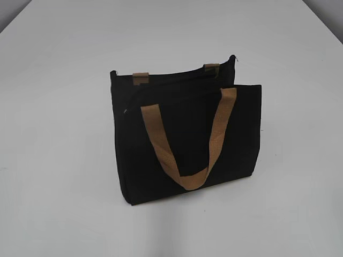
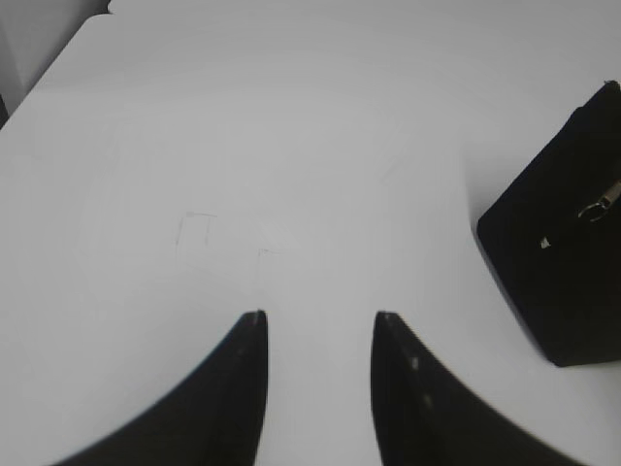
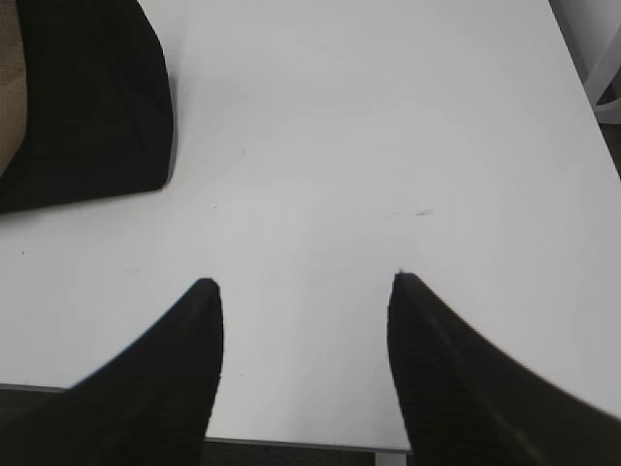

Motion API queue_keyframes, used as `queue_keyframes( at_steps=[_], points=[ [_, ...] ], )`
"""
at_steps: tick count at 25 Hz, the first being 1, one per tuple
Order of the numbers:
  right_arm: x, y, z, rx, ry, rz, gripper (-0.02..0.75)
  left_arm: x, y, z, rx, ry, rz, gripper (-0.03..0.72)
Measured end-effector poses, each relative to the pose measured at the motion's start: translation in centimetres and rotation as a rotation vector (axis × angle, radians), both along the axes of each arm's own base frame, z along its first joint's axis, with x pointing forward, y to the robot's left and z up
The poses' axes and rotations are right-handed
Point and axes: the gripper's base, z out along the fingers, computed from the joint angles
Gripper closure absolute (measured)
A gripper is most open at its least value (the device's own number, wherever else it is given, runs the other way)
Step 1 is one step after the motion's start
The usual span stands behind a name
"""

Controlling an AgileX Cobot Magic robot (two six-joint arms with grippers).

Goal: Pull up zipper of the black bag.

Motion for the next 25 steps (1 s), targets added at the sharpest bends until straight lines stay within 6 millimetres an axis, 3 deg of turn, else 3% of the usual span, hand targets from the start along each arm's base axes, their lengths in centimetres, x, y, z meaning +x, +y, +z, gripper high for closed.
queue_keyframes(
  at_steps=[25],
  points=[
    [0.00,0.04,0.00,0.005,0.000,0.004,0.313,0.00,0.00,0.00,0.000,0.000,0.000,0.411]
  ],
)
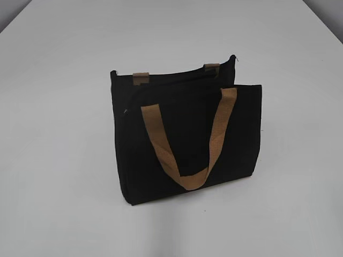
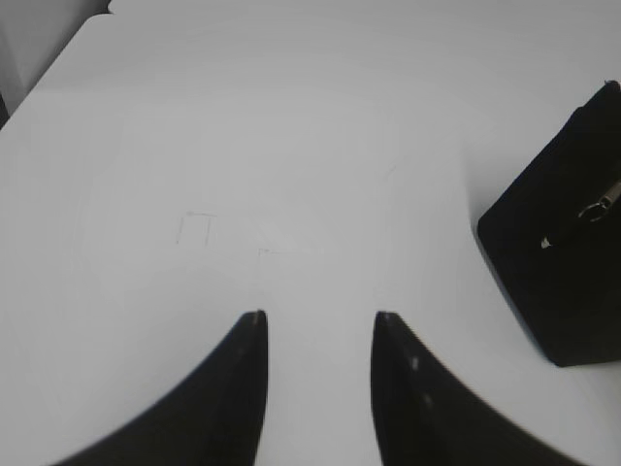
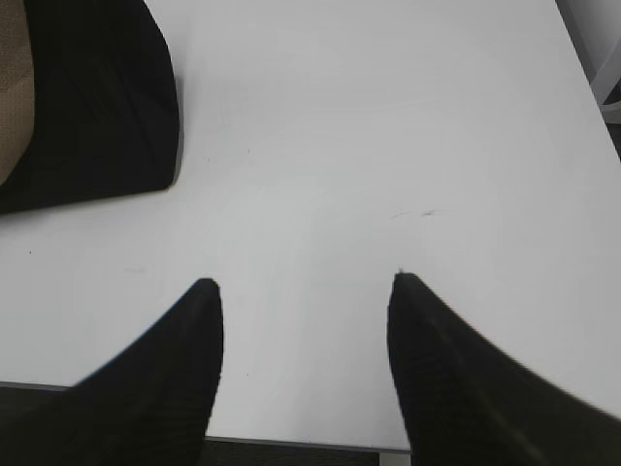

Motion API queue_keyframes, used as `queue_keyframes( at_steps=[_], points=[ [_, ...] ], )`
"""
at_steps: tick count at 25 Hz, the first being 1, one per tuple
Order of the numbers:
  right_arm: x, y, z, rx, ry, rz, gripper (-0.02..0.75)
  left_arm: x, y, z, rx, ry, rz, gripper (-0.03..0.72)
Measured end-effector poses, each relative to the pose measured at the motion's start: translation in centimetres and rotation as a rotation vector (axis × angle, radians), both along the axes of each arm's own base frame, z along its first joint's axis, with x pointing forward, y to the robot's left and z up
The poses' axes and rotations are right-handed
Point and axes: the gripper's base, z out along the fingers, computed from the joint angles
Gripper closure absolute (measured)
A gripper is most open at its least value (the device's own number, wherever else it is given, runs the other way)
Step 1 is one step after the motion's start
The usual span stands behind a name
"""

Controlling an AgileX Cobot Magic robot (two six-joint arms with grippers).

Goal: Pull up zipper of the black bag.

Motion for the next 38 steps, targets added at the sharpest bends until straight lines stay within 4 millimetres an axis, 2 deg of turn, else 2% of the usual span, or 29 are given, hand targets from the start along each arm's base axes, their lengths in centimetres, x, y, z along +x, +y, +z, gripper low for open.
queue_keyframes(
  at_steps=[7,9,12,16,20,23,27,31,35,38],
  points=[
    [0.0,0.0,0.0,0.002,-0.002,0.001,0.313,0.1,0.0,0.1,0.000,-0.001,0.000,0.411],
    [0.0,0.1,0.4,0.012,-0.027,0.006,0.313,0.5,0.0,0.7,0.002,-0.030,-0.002,0.411],
    [0.9,0.3,1.8,0.034,-0.087,0.017,0.313,1.9,-0.2,2.5,0.040,-0.162,-0.024,0.411],
    [4.0,1.0,2.9,0.039,-0.082,0.067,0.313,5.0,-0.5,4.3,0.047,-0.288,-0.037,0.411],
    [7.9,2.0,3.0,0.029,-0.031,0.144,0.313,9.8,-1.2,4.9,-0.069,-0.309,-0.036,0.411],
    [10.3,2.8,2.6,0.030,-0.002,0.208,0.315,13.8,-1.5,4.4,-0.116,-0.290,-0.016,0.411],
    [13.2,4.2,1.5,-0.006,0.054,0.292,0.317,19.8,-2.7,1.7,-0.120,-0.229,-0.018,0.411],
    [15.7,5.9,-0.2,-0.066,0.138,0.381,0.317,24.3,-5.1,-1.9,-0.101,-0.208,-0.064,0.411],
    [17.7,7.6,0.1,-0.118,0.157,0.469,0.317,26.8,-8.1,-6.3,-0.065,-0.159,-0.141,0.411],
    [19.8,8.9,1.5,-0.143,0.130,0.507,0.317,27.0,-10.9,-9.5,-0.039,-0.121,-0.261,0.411]
  ],
)
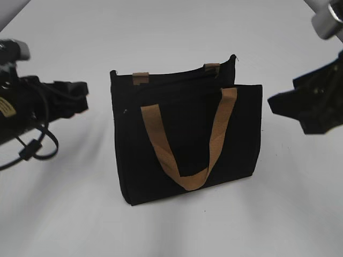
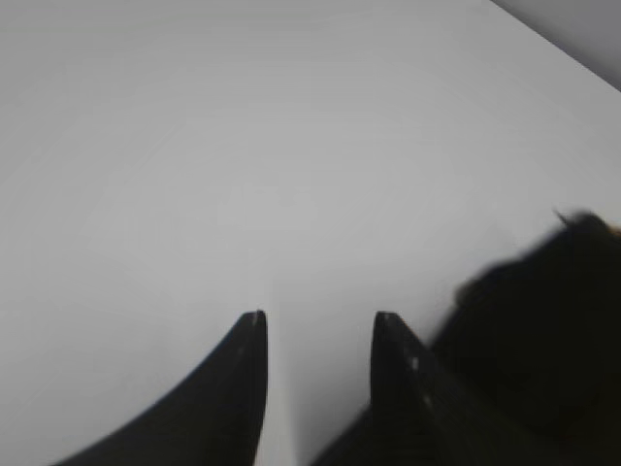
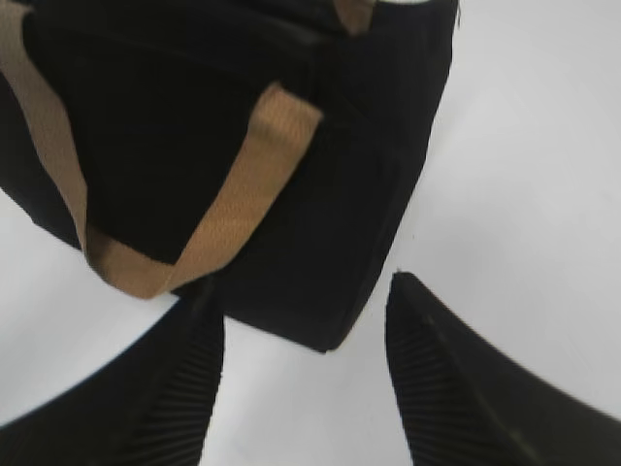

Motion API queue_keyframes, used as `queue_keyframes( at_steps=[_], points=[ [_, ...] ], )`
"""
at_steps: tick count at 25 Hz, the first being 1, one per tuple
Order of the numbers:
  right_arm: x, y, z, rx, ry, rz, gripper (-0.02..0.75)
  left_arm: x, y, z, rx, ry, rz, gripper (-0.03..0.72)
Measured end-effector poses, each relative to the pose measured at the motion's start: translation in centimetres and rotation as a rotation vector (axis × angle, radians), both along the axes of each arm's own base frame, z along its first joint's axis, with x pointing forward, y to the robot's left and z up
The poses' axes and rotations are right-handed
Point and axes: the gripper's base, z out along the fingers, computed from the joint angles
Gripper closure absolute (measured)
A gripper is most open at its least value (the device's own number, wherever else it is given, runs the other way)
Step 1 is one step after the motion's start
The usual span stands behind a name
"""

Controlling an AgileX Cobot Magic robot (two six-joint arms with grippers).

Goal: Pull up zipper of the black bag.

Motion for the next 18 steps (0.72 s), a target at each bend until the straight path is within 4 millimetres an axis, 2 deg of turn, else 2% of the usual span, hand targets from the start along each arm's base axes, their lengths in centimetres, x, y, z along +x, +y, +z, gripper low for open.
queue_keyframes(
  at_steps=[4,9,14,18],
  points=[
    [2.8,1.2,1.5,-0.007,-0.026,0.017,0.318,-2.1,-2.5,-3.1,-0.010,0.007,-0.163,0.411],
    [5.8,2.5,2.5,-0.006,-0.037,0.020,0.318,-5.2,-2.1,-5.3,-0.011,0.036,-0.224,0.411],
    [7.2,3.0,2.6,-0.009,-0.035,0.020,0.318,-5.8,-2.9,-6.3,0.005,0.012,-0.349,0.358],
    [7.4,3.1,2.3,-0.012,-0.026,0.020,0.318,-4.9,-3.9,-7.7,0.006,0.018,-0.389,0.303]
  ],
)
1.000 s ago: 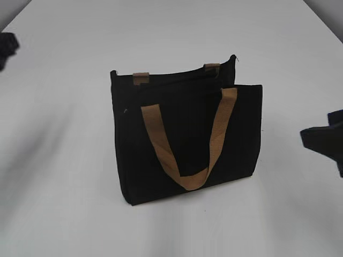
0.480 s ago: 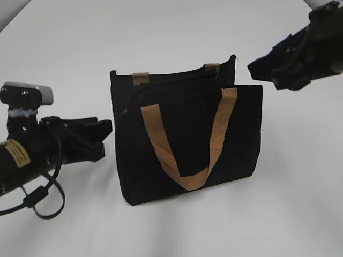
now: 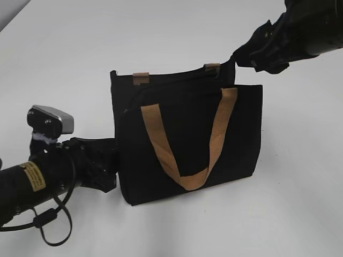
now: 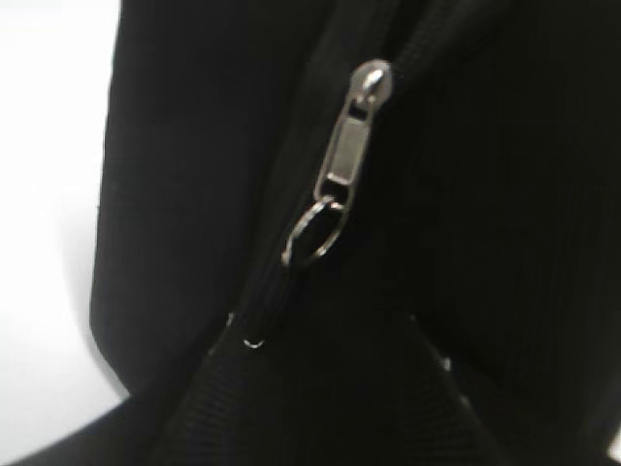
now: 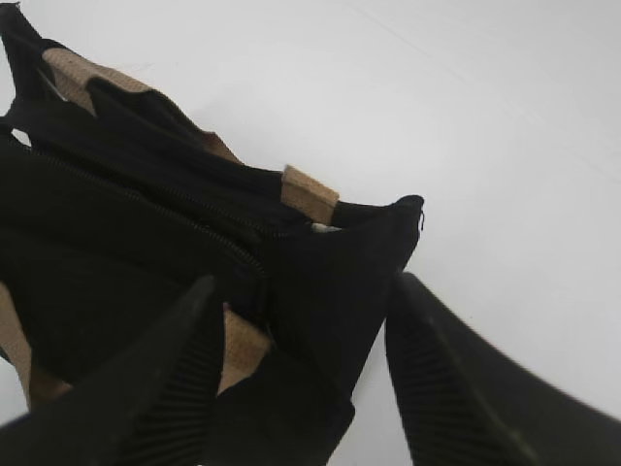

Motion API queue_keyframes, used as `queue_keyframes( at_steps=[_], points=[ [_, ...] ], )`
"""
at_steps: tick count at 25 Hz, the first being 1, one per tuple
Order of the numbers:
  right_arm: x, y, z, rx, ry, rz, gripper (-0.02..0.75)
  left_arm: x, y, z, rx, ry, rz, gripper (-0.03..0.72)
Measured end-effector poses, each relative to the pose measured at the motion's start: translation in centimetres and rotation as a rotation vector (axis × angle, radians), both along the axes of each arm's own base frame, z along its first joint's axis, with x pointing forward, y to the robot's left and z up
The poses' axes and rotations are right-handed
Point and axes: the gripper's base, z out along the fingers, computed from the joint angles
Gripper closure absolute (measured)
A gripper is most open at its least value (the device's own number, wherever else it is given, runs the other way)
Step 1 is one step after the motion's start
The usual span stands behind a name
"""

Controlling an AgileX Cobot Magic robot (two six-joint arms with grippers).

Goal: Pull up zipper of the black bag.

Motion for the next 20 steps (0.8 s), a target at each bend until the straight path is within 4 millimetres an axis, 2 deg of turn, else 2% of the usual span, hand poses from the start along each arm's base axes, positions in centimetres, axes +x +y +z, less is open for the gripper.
queue_keyframes(
  at_steps=[3,5,7,10,13,14,17,20],
  points=[
    [0.0,0.1,0.0,0.000,0.001,0.003,0.318,0.9,-0.6,-1.1,0.004,0.015,0.000,0.294],
    [0.0,0.1,0.0,0.002,0.002,0.003,0.318,1.4,-0.8,-1.0,-0.014,-0.002,0.007,0.300],
    [-0.1,0.2,0.0,0.018,0.009,-0.002,0.318,1.9,-0.8,-0.8,-0.027,-0.013,0.045,0.342],
    [-0.3,0.6,0.0,0.043,0.019,0.007,0.318,2.3,-0.6,-0.7,-0.026,-0.005,0.085,0.471],
    [-1.2,2.3,0.1,0.018,0.001,0.102,0.318,2.3,-0.7,-0.8,-0.018,0.000,0.070,0.620],
    [-1.6,3.1,0.1,0.005,-0.008,0.146,0.318,2.2,-0.8,-0.8,-0.015,0.002,0.064,0.645],
    [-2.9,5.0,0.1,-0.035,-0.040,0.268,0.318,2.1,-0.7,-0.5,-0.008,0.005,0.059,0.680],
    [-4.0,6.5,0.1,-0.050,-0.056,0.348,0.318,1.4,-0.3,0.8,-0.019,-0.017,0.060,0.685]
  ],
)
